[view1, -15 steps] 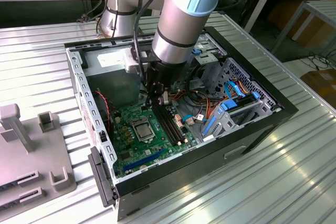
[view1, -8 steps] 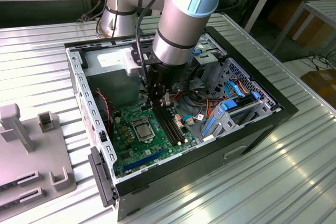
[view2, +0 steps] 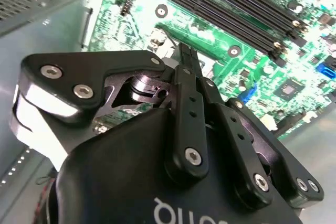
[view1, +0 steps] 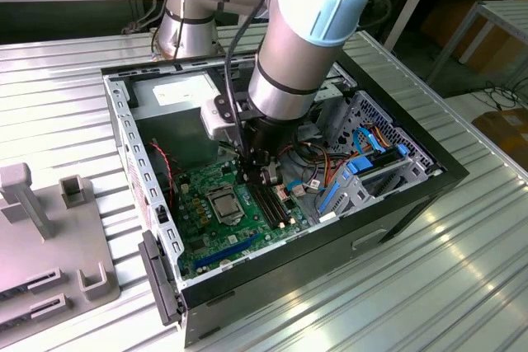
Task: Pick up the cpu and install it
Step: 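Install the first cpu locking lever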
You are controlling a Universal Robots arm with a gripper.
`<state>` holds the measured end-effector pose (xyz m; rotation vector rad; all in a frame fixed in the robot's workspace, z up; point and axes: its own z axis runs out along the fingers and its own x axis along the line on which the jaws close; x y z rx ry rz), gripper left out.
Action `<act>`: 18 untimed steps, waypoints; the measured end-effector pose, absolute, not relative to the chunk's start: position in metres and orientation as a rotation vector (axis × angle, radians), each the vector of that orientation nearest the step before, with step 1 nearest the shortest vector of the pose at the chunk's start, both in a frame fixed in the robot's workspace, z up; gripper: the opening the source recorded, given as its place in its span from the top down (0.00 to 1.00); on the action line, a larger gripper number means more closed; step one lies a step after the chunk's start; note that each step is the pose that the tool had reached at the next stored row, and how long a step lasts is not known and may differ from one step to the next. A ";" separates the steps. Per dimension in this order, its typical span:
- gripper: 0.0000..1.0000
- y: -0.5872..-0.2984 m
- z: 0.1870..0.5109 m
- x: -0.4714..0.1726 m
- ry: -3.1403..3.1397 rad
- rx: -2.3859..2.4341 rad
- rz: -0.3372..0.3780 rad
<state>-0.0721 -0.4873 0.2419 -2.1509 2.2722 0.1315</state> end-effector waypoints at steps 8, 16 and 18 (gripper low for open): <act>0.89 -0.505 0.240 -0.073 2.258 -2.167 0.131; 0.89 -0.505 0.229 -0.073 2.247 -2.182 0.129; 0.89 -0.505 0.227 -0.073 2.245 -2.186 0.127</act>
